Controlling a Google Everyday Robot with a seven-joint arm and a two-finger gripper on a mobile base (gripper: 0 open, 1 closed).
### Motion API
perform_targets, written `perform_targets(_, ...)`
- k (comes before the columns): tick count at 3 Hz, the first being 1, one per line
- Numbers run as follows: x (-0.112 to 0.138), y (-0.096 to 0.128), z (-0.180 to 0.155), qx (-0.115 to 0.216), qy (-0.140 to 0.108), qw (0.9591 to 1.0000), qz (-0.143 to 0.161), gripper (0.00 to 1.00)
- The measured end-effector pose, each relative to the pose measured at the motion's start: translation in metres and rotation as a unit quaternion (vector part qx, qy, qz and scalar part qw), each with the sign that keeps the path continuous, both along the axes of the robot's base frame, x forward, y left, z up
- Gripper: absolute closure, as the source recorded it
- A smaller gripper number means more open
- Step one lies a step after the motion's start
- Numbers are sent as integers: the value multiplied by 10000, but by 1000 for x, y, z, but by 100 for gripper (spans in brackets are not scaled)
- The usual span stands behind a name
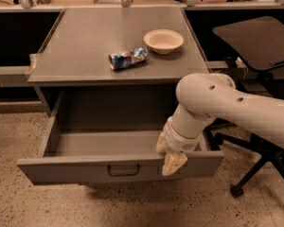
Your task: Open top drawer
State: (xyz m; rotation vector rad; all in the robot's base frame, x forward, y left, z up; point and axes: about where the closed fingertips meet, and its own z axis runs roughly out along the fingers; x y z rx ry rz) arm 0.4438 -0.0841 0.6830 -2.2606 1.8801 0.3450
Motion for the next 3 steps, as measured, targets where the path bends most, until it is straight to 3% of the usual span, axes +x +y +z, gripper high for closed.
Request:
perform_targets(1,-37,4,27,-32,16,9999,111,44)
perform_targets(2,-45,9,52,12,-279,9994,211,25)
perform_targets(3,-33,0,78,386,-737,9965,29,0)
